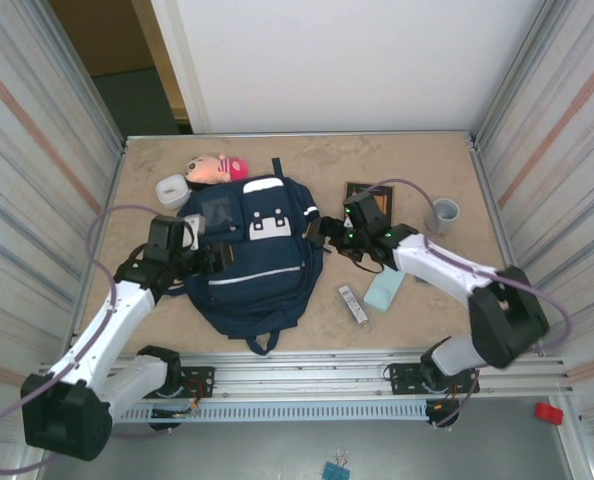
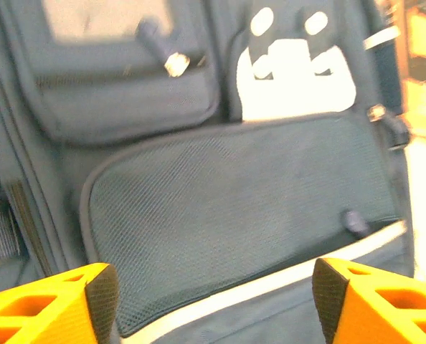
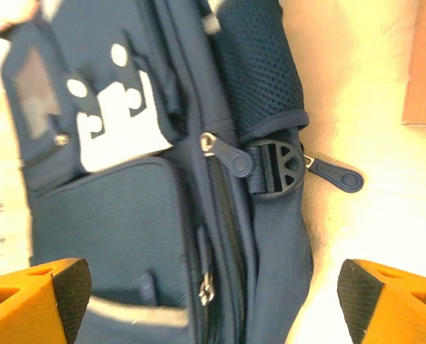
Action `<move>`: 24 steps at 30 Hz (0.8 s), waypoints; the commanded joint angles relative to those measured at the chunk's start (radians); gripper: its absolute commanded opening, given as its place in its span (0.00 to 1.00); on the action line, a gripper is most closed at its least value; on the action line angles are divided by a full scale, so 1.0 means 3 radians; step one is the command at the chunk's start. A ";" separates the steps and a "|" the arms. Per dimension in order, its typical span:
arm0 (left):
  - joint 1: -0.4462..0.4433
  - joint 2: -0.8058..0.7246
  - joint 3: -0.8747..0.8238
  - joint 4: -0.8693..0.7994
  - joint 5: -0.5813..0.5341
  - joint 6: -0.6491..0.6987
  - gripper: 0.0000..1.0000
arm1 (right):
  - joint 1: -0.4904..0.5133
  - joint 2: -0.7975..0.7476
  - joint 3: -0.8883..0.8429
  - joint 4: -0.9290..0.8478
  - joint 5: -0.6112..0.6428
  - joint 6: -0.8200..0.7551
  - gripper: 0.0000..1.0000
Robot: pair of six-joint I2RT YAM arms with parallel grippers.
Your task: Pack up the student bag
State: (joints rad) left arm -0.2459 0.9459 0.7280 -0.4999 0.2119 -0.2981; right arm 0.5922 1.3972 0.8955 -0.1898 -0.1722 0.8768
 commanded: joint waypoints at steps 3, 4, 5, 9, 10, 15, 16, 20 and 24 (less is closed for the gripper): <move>-0.0154 -0.0152 0.0277 -0.0040 0.0035 0.1296 0.75 | -0.0012 -0.0618 -0.0411 -0.0215 0.0151 -0.0119 0.91; -0.0215 -0.0129 0.0288 -0.0040 0.0092 0.1541 0.74 | -0.0011 -0.0725 -0.0516 -0.0149 0.0132 -0.0119 0.91; -0.0296 -0.0093 0.0297 -0.0047 0.0179 0.1790 0.73 | -0.0011 -0.0831 -0.0605 -0.0092 0.0101 -0.0119 0.91; -0.0838 0.0151 0.0336 -0.0219 0.0259 0.2719 0.74 | -0.0013 -0.1100 -0.0859 0.0122 0.0017 -0.0141 0.91; -0.0990 0.0248 0.0328 -0.0252 0.0213 0.2914 0.75 | -0.0011 -0.1163 -0.0924 0.0172 0.0019 -0.0162 0.91; -0.1411 0.0965 0.0401 -0.0244 -0.0071 0.3282 0.77 | -0.0016 -0.1337 -0.1108 0.0276 0.0092 -0.0223 0.92; -0.1437 0.1084 0.0432 -0.0189 -0.0097 0.3281 0.79 | -0.0021 -0.1334 -0.1135 0.0292 0.0103 -0.0233 0.92; -0.1478 0.1352 0.0480 0.0169 0.0002 0.3316 0.81 | -0.0032 -0.1336 -0.1171 0.0297 0.0153 -0.0258 0.92; -0.1520 0.1576 0.0581 0.0357 0.0013 0.3349 0.84 | -0.0041 -0.1334 -0.1231 0.0382 0.0137 -0.0255 0.93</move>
State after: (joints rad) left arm -0.6922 1.3922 0.8536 -0.4812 0.2157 0.6598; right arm 0.5884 1.0107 0.5465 -0.1040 -0.1497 0.8253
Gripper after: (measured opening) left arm 0.839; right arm 0.926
